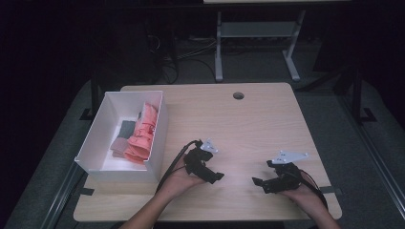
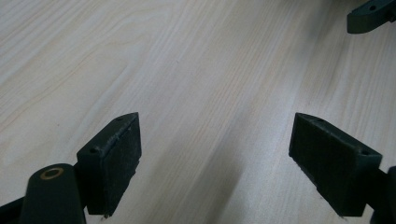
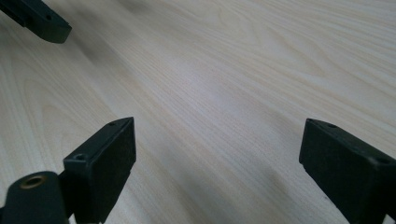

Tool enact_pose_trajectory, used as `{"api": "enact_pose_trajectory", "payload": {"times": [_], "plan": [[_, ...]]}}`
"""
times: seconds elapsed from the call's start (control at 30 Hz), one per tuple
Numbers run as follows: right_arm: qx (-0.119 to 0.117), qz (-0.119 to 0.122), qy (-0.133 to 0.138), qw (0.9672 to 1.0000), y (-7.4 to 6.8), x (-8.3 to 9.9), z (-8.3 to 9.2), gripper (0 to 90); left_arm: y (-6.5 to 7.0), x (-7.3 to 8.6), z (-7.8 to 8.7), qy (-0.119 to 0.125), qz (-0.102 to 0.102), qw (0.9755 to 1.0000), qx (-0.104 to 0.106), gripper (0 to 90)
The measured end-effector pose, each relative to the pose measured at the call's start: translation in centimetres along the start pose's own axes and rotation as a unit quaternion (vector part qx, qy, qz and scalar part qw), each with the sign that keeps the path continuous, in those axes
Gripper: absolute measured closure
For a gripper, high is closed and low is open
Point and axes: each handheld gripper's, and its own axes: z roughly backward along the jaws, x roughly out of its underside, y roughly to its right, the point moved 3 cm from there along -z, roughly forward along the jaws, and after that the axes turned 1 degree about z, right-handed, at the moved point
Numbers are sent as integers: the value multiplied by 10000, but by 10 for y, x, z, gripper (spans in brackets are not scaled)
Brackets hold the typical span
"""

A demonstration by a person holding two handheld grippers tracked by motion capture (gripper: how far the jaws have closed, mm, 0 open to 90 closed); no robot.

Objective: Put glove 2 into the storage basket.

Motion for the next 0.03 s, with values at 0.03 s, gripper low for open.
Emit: {"api": "enact_pose_trajectory", "payload": {"times": [0.03], "plan": [[-9, -1, 12, 10000, 0, 0, 0, 106, 0, 0, 0, 0, 0, 10000, 0, 165]]}}
